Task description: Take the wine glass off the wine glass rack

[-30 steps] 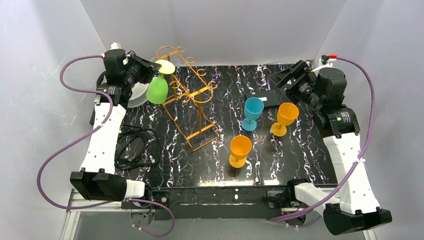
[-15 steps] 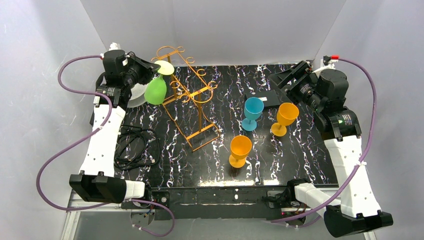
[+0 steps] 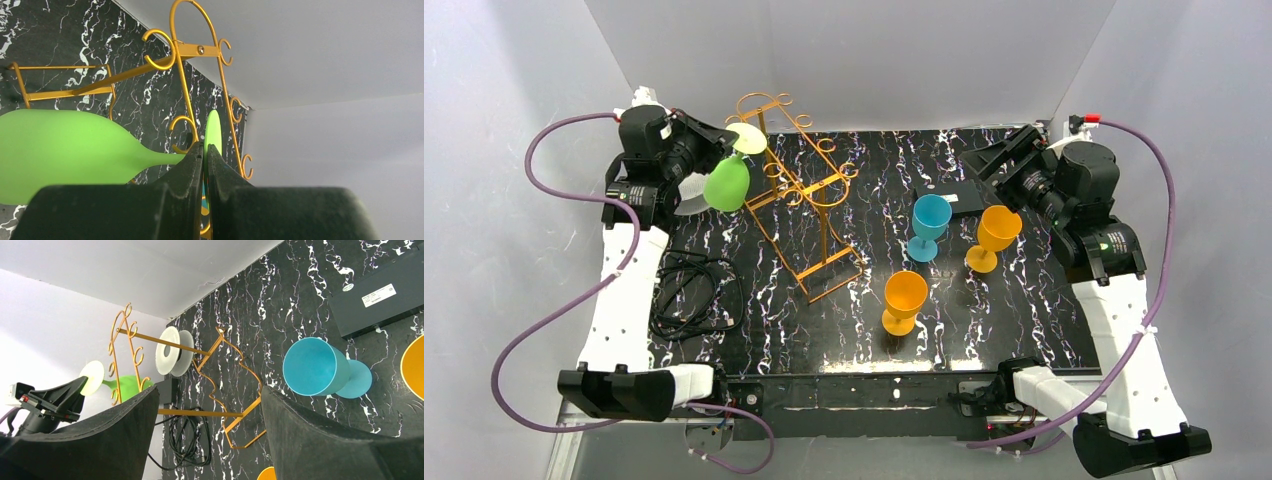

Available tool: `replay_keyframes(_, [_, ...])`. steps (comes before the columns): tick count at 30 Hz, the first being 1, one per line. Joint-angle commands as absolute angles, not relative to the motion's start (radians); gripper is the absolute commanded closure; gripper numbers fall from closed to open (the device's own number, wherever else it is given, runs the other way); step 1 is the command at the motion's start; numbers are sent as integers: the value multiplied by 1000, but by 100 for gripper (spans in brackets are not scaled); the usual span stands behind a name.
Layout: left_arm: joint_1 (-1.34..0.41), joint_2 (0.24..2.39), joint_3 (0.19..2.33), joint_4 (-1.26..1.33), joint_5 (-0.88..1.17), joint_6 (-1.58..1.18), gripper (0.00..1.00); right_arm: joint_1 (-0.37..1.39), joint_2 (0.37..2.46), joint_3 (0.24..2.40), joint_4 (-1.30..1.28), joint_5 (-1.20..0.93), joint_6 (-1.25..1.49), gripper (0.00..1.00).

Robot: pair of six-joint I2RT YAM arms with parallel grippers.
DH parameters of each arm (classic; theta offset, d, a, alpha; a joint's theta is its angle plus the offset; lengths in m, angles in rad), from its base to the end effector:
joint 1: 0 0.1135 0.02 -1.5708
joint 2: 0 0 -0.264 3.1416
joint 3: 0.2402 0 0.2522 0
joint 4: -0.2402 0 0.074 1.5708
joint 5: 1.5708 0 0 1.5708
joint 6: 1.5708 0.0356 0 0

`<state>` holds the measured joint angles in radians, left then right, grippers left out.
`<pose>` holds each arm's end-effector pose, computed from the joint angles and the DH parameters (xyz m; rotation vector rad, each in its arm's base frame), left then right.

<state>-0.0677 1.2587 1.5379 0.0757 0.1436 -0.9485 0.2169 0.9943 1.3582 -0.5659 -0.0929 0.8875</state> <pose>0.2594 -0.0227 0.5279 -0.4231 1.2061 -0.9688 0.1857 0.0443 0.4561 0.5444 1.7763 0.8681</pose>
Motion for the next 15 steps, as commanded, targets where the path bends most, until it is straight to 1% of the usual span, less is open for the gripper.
replay_keyframes(1, [-72, 1194, 1558, 78, 132, -911, 100, 225, 971, 1348, -522, -95, 892, 18])
replay_keyframes(6, [-72, 1165, 1588, 20, 107, -891, 100, 232, 973, 1347, -512, -109, 899, 18])
replay_keyframes(12, [-72, 1139, 1687, -163, 30, -887, 100, 239, 971, 1346, -476, -122, 854, 18])
replay_keyframes(15, [-73, 1131, 1717, -226, 15, -900, 100, 241, 972, 1341, -423, -171, 814, 18])
